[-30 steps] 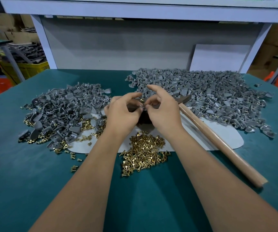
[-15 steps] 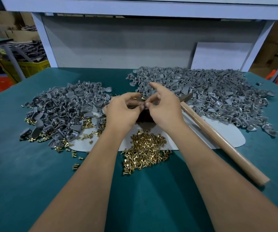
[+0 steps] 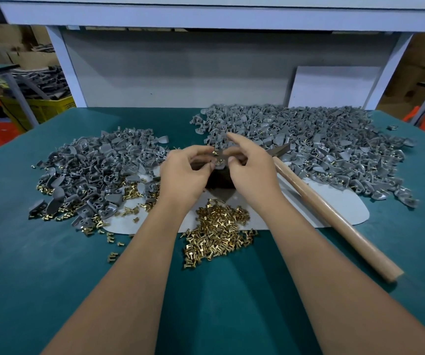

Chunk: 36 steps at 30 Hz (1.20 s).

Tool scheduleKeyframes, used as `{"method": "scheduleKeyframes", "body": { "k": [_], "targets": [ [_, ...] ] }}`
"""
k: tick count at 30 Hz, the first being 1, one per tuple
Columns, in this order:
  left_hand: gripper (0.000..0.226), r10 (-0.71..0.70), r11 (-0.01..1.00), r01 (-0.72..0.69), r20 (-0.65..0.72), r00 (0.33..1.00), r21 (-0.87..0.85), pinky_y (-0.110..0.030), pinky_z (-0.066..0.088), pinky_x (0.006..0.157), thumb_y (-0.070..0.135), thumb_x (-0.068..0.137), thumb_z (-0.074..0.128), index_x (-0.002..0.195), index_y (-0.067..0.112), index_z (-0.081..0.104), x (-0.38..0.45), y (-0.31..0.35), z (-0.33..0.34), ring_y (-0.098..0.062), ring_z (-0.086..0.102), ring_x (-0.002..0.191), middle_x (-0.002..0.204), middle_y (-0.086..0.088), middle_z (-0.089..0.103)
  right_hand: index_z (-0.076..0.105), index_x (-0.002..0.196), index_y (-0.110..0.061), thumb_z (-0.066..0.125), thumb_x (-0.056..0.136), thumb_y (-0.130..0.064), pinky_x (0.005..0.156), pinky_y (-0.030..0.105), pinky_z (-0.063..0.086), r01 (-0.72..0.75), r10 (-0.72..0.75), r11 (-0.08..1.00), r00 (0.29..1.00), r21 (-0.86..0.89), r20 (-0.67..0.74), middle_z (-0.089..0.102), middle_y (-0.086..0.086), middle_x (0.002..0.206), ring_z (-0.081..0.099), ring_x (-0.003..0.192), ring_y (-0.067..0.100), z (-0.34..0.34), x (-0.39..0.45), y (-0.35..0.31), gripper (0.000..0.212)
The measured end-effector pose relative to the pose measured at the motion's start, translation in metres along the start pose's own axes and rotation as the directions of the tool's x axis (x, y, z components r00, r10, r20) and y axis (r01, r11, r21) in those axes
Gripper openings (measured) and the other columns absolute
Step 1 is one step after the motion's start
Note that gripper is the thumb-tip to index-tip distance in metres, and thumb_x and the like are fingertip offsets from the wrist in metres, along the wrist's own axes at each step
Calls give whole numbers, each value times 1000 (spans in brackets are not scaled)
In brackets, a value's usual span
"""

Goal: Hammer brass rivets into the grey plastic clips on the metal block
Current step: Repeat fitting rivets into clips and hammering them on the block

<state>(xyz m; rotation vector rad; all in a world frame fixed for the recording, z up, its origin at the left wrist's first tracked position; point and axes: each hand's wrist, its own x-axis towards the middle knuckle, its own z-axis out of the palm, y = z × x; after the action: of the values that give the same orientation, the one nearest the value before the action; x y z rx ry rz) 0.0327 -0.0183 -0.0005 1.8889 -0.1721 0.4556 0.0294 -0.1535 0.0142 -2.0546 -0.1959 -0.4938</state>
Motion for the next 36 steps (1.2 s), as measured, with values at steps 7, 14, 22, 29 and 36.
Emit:
{"method": "scheduleKeyframes", "body": {
  "k": [7,14,22,29,36],
  "targets": [
    [26,20,1000,-20,-5,1000,18,-34,57,91,7,87,71,109,19,73,-2,-1,0,0,69,92,96,8,75,72,87,-23,63,83,-15,90,42,47,17,-15,996,1000,-89,16,62,-5,97,56,100,20,1,1,1,13],
    [23,17,1000,-17,-16,1000,10,-21,55,84,6,86,71,103,22,74,-1,-3,3,5,67,89,92,13,73,66,75,-30,67,83,-20,89,47,45,30,-32,988,999,-153,-10,62,-3,94,56,98,24,4,3,-1,13],
    [21,-13,1000,13,-24,1000,-21,-27,56,89,6,86,71,101,20,75,-2,-3,3,1,68,91,94,9,74,68,76,-31,64,83,-27,87,43,46,-4,-17,946,998,-326,-60,62,-8,92,56,95,21,11,7,-4,9],
    [20,-7,1000,7,-30,1000,20,-34,57,91,9,87,71,104,18,75,-4,0,2,-2,69,93,95,5,75,65,74,-32,60,86,-16,92,44,44,-58,58,986,998,-158,-7,65,-6,95,56,100,20,5,3,-4,22],
    [19,-13,999,14,-38,999,41,-33,57,90,11,88,72,104,21,75,-2,1,4,1,68,91,94,7,75,71,80,-26,49,83,0,71,18,42,-211,207,968,977,134,43,65,-15,85,56,86,0,-4,7,-6,34]
  ]
}}
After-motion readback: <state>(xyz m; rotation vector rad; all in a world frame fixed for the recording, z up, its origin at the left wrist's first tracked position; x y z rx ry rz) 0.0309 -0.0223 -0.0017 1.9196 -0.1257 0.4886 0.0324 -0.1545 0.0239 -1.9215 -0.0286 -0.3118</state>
